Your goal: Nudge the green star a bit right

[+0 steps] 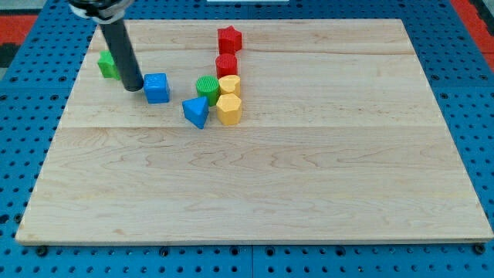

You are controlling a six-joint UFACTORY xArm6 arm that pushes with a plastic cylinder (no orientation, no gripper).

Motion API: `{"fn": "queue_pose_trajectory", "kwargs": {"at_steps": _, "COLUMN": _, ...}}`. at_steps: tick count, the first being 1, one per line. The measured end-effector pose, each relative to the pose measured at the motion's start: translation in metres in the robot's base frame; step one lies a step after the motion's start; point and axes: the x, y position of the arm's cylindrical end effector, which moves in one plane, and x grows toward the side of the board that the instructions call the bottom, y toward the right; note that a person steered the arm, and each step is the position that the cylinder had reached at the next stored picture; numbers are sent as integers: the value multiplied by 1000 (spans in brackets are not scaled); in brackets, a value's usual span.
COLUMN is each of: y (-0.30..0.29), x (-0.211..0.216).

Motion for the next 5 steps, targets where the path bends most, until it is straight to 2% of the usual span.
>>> {"fn": "queue_pose_trajectory", "kwargs": {"at_steps": 3, "y": 18, "x": 29}}
{"fn": "queue_pose_trajectory", "kwargs": {"at_steps": 4, "y": -78, "x": 39}}
{"fn": "queue_pose_trajectory", "kwargs": {"at_steps": 5, "y": -132, "x": 37}}
